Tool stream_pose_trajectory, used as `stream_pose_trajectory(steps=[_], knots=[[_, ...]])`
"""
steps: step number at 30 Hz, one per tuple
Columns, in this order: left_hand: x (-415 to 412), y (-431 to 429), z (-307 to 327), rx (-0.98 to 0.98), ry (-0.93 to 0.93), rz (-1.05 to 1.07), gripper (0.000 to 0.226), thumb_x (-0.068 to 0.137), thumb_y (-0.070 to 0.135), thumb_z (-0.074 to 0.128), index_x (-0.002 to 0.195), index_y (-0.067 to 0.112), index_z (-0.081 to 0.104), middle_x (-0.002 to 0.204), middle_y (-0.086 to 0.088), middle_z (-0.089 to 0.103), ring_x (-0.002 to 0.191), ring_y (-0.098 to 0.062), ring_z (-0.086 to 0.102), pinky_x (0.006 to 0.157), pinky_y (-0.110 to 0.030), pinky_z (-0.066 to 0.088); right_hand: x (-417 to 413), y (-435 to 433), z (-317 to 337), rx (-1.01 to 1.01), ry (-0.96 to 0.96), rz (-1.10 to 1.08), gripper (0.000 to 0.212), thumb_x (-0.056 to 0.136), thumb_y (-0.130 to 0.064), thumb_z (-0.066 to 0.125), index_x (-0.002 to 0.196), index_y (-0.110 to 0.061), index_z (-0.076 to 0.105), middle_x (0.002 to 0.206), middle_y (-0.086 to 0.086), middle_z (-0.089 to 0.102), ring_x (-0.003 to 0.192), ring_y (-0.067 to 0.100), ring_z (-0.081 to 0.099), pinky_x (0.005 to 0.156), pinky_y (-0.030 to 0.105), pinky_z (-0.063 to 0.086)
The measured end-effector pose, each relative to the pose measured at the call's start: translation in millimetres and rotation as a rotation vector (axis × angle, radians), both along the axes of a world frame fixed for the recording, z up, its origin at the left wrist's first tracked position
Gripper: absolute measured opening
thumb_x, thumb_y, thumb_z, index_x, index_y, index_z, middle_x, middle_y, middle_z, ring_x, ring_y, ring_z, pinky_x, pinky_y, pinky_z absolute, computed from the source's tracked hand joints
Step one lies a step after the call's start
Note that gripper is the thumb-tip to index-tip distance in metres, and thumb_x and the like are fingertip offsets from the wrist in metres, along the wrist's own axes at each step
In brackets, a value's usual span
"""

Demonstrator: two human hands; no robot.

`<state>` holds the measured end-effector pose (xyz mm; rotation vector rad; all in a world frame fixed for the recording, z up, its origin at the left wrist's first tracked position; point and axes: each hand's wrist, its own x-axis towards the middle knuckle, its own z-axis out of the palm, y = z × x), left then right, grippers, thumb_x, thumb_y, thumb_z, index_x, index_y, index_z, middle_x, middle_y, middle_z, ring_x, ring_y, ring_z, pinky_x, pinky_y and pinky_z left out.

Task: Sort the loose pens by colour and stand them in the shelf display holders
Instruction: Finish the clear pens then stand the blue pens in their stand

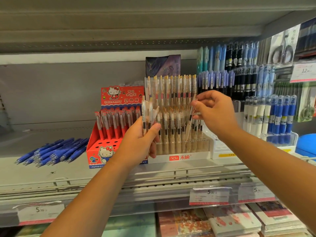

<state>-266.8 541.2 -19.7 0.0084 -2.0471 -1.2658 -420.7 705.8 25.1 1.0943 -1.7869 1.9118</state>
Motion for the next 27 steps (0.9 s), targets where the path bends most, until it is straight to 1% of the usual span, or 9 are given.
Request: stream_pose_trajectory(steps=[6, 11, 14, 16, 19, 21, 23, 25, 27], knots=[[1, 0, 0, 0.022, 0.032, 0.008, 0.012, 0.102, 0.026, 0.051, 0.1, 0.029, 0.063, 0.071, 0.003, 0.069, 0.061, -0.011, 0.063, 0.059, -0.02, 0.053, 0, -6, -13, 0.173, 0.067, 0.035, 0.016, 0.086, -0.011, 0.073, 0.088, -0.025, 0.065, 0.087, 0.002, 0.07, 0.074, 0.014, 0.071, 0.059, 0.025, 0.059], [0, 0, 0, 0.02, 0.022, 0.055, 0.013, 0.1, 0.034, 0.052, 0.099, 0.031, 0.064, 0.078, 0.005, 0.073, 0.075, -0.007, 0.068, 0.077, -0.03, 0.052, 1, -7, -19, 0.243, 0.104, -0.021, 0.015, 0.085, -0.017, 0.075, 0.086, -0.027, 0.064, 0.08, -0.004, 0.069, 0.074, 0.012, 0.07, 0.064, 0.028, 0.06], [-1, 1, 0, 0.046, 0.026, 0.033, 0.012, 0.1, 0.033, 0.052, 0.101, 0.033, 0.064, 0.08, 0.003, 0.074, 0.076, -0.006, 0.069, 0.072, -0.02, 0.051, 2, -3, -17, 0.271, 0.127, -0.054, 0.012, 0.086, -0.02, 0.075, 0.088, -0.025, 0.065, 0.076, -0.005, 0.069, 0.072, 0.009, 0.067, 0.069, 0.032, 0.059], [0, 3, 2, 0.112, 0.035, -0.03, 0.012, 0.099, 0.031, 0.053, 0.104, 0.03, 0.063, 0.08, 0.0, 0.074, 0.077, -0.011, 0.071, 0.07, -0.022, 0.057, 3, -1, -16, 0.282, 0.113, -0.052, 0.01, 0.086, -0.02, 0.075, 0.091, -0.02, 0.066, 0.077, -0.002, 0.069, 0.074, 0.013, 0.068, 0.069, 0.034, 0.059], [1, 7, 3, 0.181, 0.041, -0.117, 0.018, 0.096, 0.032, 0.052, 0.109, 0.023, 0.059, 0.082, -0.007, 0.075, 0.08, -0.02, 0.073, 0.069, -0.027, 0.06, 3, 1, -14, 0.319, 0.14, -0.114, 0.012, 0.085, -0.026, 0.076, 0.092, -0.022, 0.066, 0.08, -0.005, 0.068, 0.069, 0.0, 0.062, 0.065, 0.023, 0.051], [3, 7, 3, 0.211, 0.033, -0.15, 0.017, 0.1, 0.026, 0.049, 0.113, 0.019, 0.057, 0.085, -0.011, 0.075, 0.081, -0.023, 0.074, 0.068, -0.028, 0.06, 6, -2, -16, 0.264, 0.123, -0.173, 0.014, 0.087, -0.029, 0.073, 0.097, -0.023, 0.064, 0.081, -0.008, 0.066, 0.065, -0.004, 0.057, 0.064, 0.017, 0.045], [4, 6, 3, 0.234, 0.001, -0.183, 0.019, 0.103, 0.025, 0.046, 0.116, 0.014, 0.054, 0.088, -0.012, 0.076, 0.082, -0.026, 0.074, 0.069, -0.033, 0.061, 13, -5, -20, 0.123, 0.049, -0.177, 0.014, 0.091, -0.025, 0.069, 0.101, -0.022, 0.061, 0.083, -0.006, 0.063, 0.066, -0.002, 0.056, 0.064, 0.018, 0.046], [4, 4, 3, 0.214, -0.019, -0.194, 0.025, 0.101, 0.032, 0.046, 0.117, 0.013, 0.053, 0.091, -0.01, 0.076, 0.083, -0.028, 0.074, 0.07, -0.035, 0.061, 25, -7, -20, 0.019, 0.064, -0.139, 0.01, 0.092, -0.017, 0.066, 0.1, -0.02, 0.061, 0.083, -0.006, 0.06, 0.067, -0.002, 0.054, 0.064, 0.017, 0.047], [5, 3, 3, 0.175, -0.029, -0.192, 0.035, 0.094, 0.041, 0.049, 0.116, 0.014, 0.055, 0.093, -0.008, 0.076, 0.081, -0.029, 0.073, 0.067, -0.035, 0.061, 40, -9, -16, 0.027, 0.15, -0.041, 0.009, 0.091, -0.012, 0.065, 0.098, -0.019, 0.063, 0.085, -0.006, 0.062, 0.072, -0.001, 0.054, 0.065, 0.014, 0.048]])
